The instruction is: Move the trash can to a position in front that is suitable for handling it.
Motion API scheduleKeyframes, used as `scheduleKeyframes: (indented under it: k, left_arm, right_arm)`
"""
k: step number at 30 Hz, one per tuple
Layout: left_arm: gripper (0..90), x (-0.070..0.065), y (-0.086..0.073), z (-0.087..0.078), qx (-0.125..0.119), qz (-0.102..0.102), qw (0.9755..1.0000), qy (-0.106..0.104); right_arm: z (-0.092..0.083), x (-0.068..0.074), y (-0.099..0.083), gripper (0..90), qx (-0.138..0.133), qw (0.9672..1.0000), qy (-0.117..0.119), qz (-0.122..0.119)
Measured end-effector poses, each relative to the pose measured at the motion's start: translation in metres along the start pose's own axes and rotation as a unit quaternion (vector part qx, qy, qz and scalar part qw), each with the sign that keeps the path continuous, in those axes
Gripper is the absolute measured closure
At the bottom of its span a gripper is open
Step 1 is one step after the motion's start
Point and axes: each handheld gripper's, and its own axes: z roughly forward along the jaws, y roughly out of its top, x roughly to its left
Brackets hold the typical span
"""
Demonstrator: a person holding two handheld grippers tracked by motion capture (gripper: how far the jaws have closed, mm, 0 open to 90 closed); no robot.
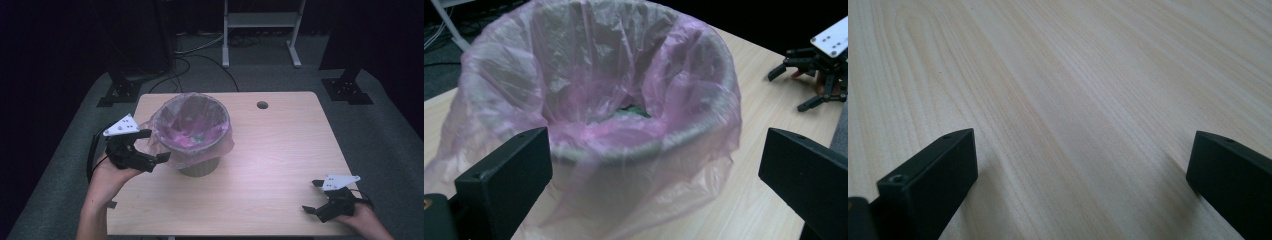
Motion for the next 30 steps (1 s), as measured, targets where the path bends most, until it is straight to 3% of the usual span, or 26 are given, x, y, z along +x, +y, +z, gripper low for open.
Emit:
scheduleKeyframes:
  k: [14,17,25,26,30]
  left_arm:
    - [0.0,0.023,0.030,0.018,-0.005,0.012,0.9996,0.027]
    - [0.0,0.029,0.034,0.021,-0.003,0.006,0.9995,0.032]
    - [0.2,0.050,0.036,0.033,0.012,-0.006,0.9987,0.050]
    - [4.5,0.053,0.035,0.035,0.013,-0.004,0.9986,0.052]
    - [5.1,0.064,0.034,0.042,0.022,-0.010,0.9977,0.064]
  right_arm:
    - [0.000,0.000,0.000,0.0,0.000,1.0000,0.000,0.000]
    - [0.000,0.000,0.000,0.0,0.000,1.0000,0.000,0.000]
    - [0.000,0.000,0.000,0.0,0.000,1.0000,0.000,0.000]
    - [0.000,0.000,0.000,0.0,0.000,1.0000,0.000,0.000]
    - [0.000,0.000,0.000,0.0,0.000,1.0000,0.000,0.000]
